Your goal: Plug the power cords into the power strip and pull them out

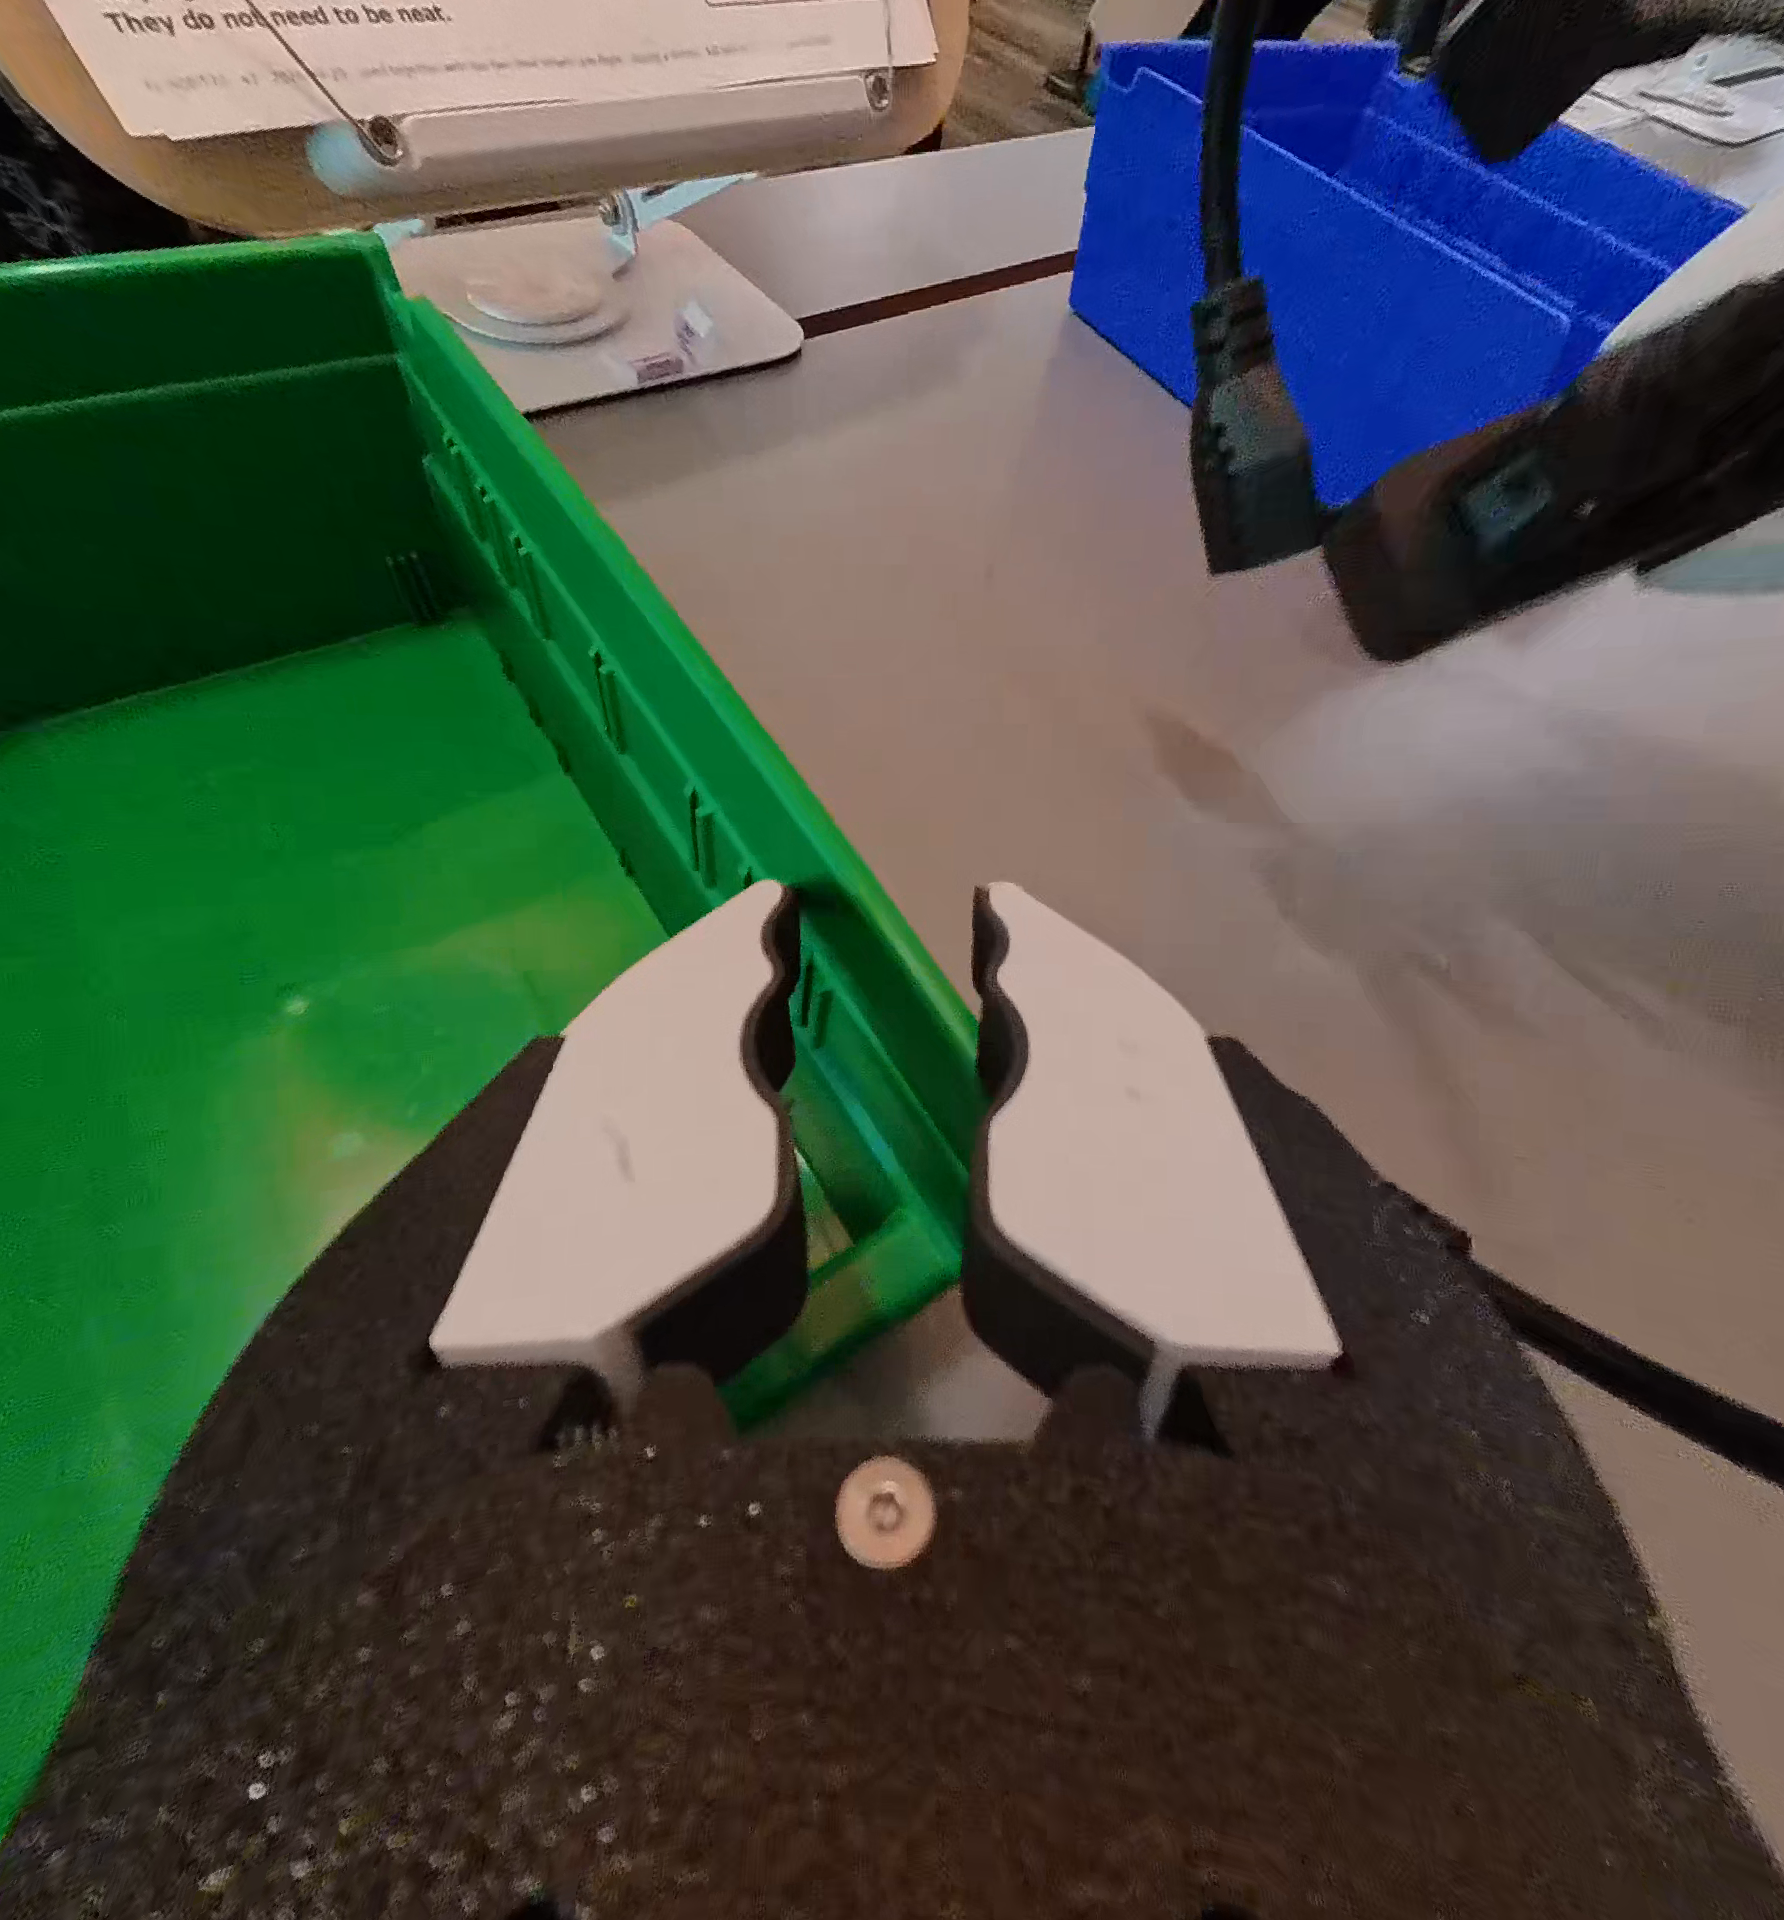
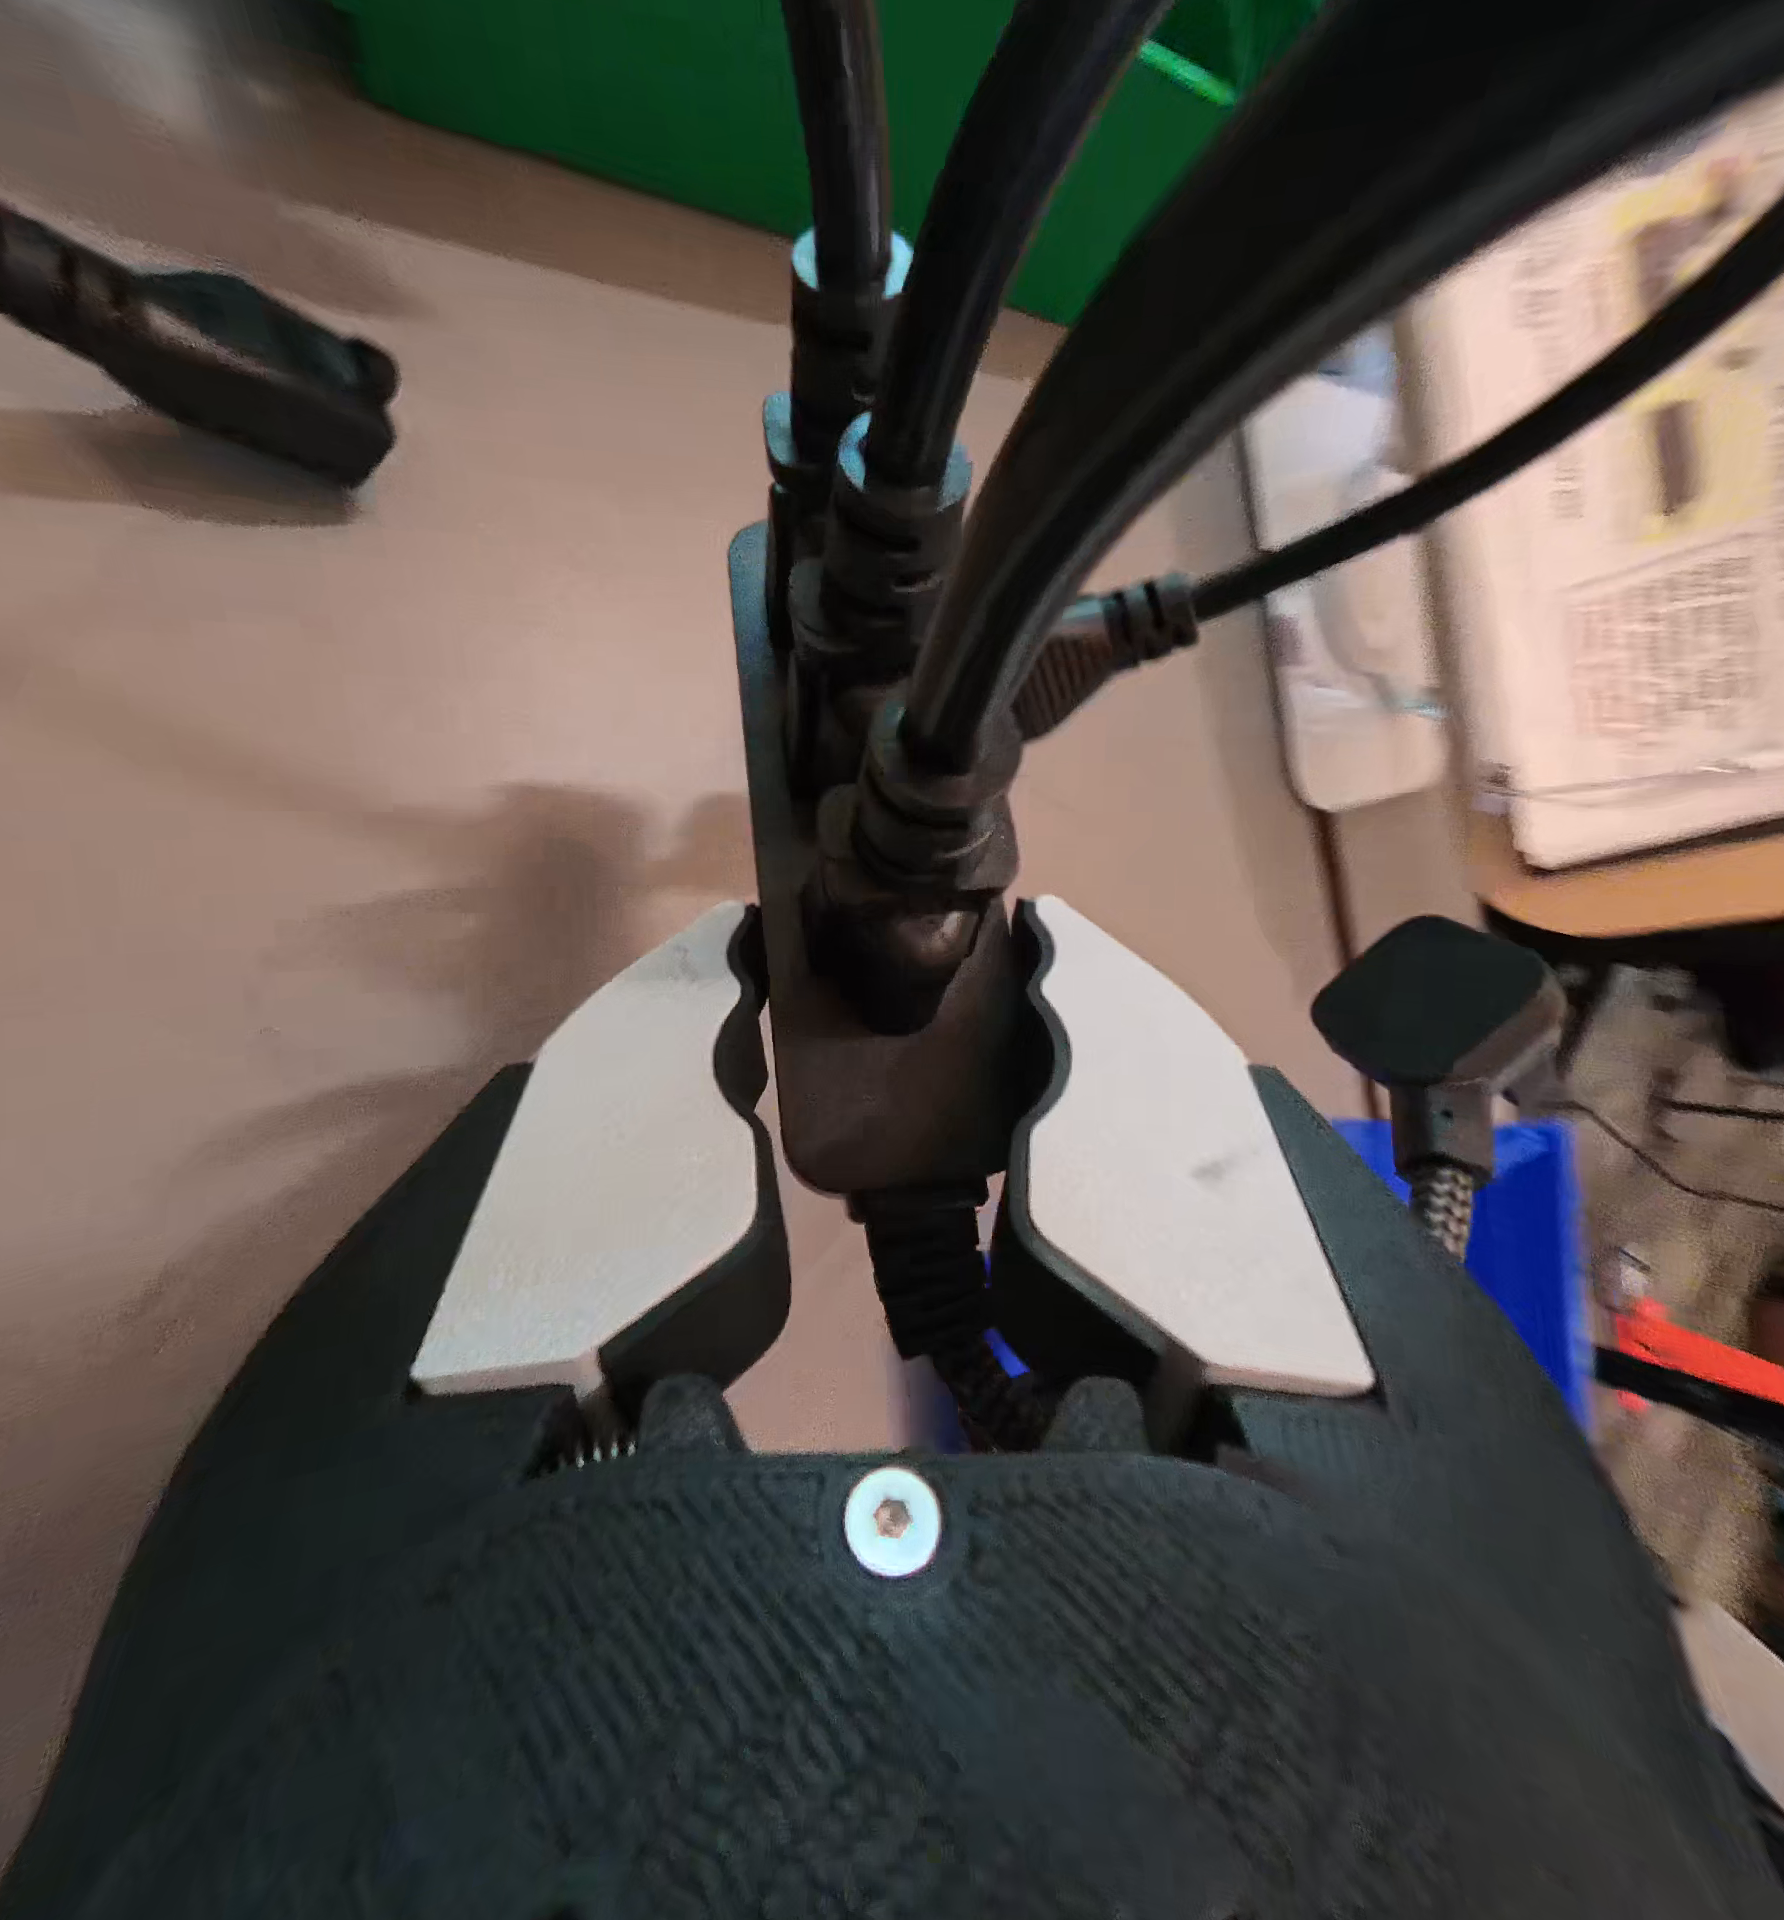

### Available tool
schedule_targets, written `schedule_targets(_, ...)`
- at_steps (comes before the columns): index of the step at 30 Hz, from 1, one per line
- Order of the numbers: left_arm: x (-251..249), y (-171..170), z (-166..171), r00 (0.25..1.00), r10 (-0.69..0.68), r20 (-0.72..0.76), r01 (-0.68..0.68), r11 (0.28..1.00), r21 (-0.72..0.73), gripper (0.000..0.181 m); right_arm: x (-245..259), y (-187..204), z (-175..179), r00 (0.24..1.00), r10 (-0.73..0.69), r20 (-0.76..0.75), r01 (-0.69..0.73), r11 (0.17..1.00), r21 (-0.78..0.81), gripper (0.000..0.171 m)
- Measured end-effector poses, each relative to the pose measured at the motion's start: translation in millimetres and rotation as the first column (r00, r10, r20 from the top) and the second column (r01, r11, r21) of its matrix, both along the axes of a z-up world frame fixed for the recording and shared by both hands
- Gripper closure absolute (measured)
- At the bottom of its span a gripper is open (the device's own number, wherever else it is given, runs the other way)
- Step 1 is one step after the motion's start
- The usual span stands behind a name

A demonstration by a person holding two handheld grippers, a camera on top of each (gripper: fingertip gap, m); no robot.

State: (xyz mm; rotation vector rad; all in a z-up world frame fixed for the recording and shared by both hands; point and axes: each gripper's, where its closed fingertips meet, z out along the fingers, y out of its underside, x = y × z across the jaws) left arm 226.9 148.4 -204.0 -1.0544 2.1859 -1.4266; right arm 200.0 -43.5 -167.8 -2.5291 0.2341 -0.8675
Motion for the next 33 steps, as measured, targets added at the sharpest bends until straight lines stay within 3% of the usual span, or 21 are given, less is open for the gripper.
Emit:
schedule_targets(1,3,0,1,0.999,0.03,0.021,-0.031,0.999,0.014,0.153,4,-9,16,0.999,-0.019,0.039,0.02,1.0,-0.015,0.125)
schedule_targets(6,25,19,2,0.963,0.223,0.148,-0.246,0.956,0.16,0.169,31,-87,98,0.954,-0.204,0.221,0.207,0.978,0.006,0.125)
schedule_targets(10,41,35,3,0.947,0.289,0.142,-0.302,0.95,0.082,0.172,50,-168,136,0.887,-0.403,0.227,0.385,0.915,0.119,0.125)
schedule_targets(13,41,39,6,0.958,0.267,0.102,-0.266,0.964,-0.022,0.16,64,-227,139,0.804,-0.576,0.147,0.533,0.809,0.248,0.125)
schedule_targets(16,38,46,10,0.96,0.261,0.099,-0.252,0.964,-0.089,0.154,78,-263,125,0.726,-0.686,-0.043,0.619,0.626,0.474,0.126)
schedule_targets(20,37,47,9,0.966,0.25,0.061,-0.239,0.96,-0.144,0.149,93,-264,99,0.706,-0.613,-0.355,0.623,0.299,0.723,0.126)
schedule_targets(22,37,46,7,0.967,0.248,0.051,-0.238,0.959,-0.152,0.149,99,-252,92,0.737,-0.513,-0.439,0.592,0.178,0.786,0.126)
schedule_targets(26,35,42,2,0.974,0.224,0.041,-0.215,0.965,-0.148,0.149,109,-235,88,0.769,-0.414,-0.486,0.559,0.067,0.827,0.126)
schedule_targets(29,34,40,-2,0.976,0.213,0.049,-0.206,0.971,-0.123,0.149,109,-222,112,0.81,-0.351,-0.47,0.509,0.021,0.861,0.126)
schedule_targets(33,35,40,-2,0.977,0.206,0.052,-0.199,0.972,-0.127,0.149,119,-219,127,0.829,-0.251,-0.5,0.482,-0.132,0.866,0.126)
